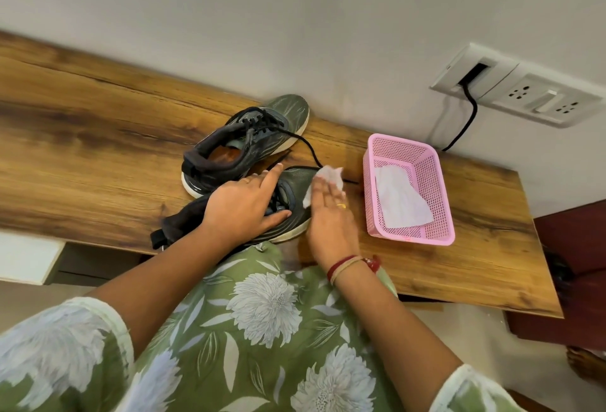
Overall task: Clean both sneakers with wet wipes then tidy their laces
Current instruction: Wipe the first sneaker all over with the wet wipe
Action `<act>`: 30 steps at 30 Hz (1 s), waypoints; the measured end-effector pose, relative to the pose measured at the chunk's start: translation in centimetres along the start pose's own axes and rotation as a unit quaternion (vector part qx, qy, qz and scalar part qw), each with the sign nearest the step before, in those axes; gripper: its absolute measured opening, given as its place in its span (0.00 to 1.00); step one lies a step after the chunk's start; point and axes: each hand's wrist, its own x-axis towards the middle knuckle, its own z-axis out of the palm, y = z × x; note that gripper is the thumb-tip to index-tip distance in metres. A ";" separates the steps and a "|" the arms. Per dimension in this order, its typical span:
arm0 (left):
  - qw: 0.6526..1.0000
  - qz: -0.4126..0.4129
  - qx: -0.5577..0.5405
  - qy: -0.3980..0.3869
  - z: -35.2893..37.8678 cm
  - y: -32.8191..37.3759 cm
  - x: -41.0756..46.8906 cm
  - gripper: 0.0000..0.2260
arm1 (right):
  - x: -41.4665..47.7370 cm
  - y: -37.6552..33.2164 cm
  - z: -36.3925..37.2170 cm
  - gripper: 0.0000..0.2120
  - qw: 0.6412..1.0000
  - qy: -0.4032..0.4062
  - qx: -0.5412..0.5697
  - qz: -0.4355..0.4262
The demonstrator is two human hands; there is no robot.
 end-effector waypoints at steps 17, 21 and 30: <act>1.000 0.003 0.001 0.013 0.2 0.1 0.0 0.35 | -2.4 0.9 0.1 0.26 0.992 -0.042 -0.020 -0.114; 1.000 0.004 -0.003 0.012 0.2 0.1 -0.1 0.34 | -1.4 1.1 0.3 0.25 0.991 -0.012 -0.015 -0.133; 1.000 0.000 -0.010 -0.013 0.2 0.1 -0.1 0.34 | 0.9 1.3 0.3 0.11 0.953 0.159 0.257 0.027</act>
